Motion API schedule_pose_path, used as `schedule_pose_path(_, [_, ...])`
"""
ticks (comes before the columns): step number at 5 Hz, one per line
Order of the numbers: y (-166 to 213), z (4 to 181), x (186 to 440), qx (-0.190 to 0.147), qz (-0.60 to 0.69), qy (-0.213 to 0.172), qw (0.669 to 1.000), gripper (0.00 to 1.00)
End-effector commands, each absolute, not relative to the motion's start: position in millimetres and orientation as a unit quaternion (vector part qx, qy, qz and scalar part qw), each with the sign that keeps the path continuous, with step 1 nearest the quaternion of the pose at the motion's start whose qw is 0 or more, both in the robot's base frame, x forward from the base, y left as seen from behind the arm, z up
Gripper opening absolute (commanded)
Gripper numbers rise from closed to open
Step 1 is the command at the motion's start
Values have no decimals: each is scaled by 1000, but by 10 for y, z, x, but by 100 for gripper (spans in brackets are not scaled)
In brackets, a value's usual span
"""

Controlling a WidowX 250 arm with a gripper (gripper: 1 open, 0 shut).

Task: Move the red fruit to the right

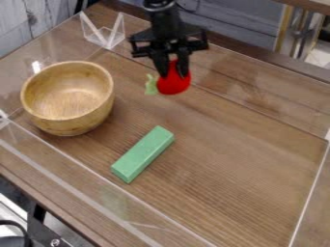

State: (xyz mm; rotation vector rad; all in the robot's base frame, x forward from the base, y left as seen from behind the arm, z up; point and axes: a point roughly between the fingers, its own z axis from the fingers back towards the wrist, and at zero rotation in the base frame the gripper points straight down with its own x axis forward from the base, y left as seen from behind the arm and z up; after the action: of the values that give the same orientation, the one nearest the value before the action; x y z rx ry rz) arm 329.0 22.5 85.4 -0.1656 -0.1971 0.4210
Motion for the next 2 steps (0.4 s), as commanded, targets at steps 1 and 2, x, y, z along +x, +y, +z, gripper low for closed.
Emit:
schedule_pose_path(1, [-87, 936, 3257, -85, 176, -129, 972, 0])
schedule_pose_path(2, [-361, 802, 3362, -80, 168, -130, 974, 0])
